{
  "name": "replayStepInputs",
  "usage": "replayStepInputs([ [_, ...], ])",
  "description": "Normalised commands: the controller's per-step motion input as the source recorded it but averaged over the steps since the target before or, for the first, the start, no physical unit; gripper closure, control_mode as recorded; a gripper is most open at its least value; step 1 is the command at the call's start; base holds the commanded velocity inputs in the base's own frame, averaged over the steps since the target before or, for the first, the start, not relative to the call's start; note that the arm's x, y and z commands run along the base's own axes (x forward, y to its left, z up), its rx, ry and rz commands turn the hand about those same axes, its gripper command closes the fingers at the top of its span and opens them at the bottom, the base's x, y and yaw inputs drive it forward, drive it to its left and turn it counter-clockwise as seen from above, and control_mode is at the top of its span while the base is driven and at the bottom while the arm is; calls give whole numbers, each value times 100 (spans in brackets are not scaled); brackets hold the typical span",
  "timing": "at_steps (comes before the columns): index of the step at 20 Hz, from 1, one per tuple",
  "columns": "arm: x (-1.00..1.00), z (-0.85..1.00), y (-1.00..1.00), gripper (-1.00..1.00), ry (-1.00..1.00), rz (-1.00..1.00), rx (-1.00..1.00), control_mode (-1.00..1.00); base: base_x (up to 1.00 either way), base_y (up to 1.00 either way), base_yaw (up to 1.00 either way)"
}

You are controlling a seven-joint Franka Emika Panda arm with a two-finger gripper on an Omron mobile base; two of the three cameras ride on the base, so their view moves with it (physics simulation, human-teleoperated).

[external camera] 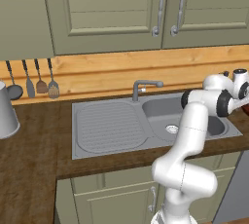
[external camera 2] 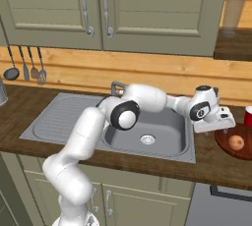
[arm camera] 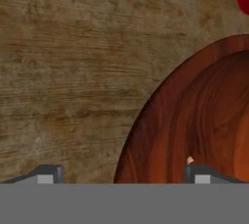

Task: Pick the onion from the sink and place it in the bowl. Then pick the bowl and place it in the microwave. Then close the microwave door and press the start button.

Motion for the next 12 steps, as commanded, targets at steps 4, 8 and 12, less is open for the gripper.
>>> replayStepInputs([
  [4,0,-19,0,100,5,0,0,-100,0,0,0],
  [8,0,-17,-3,100,2,0,0,-100,0,0,0],
  [12,0,-7,-4,100,0,1,0,-100,0,0,0],
])
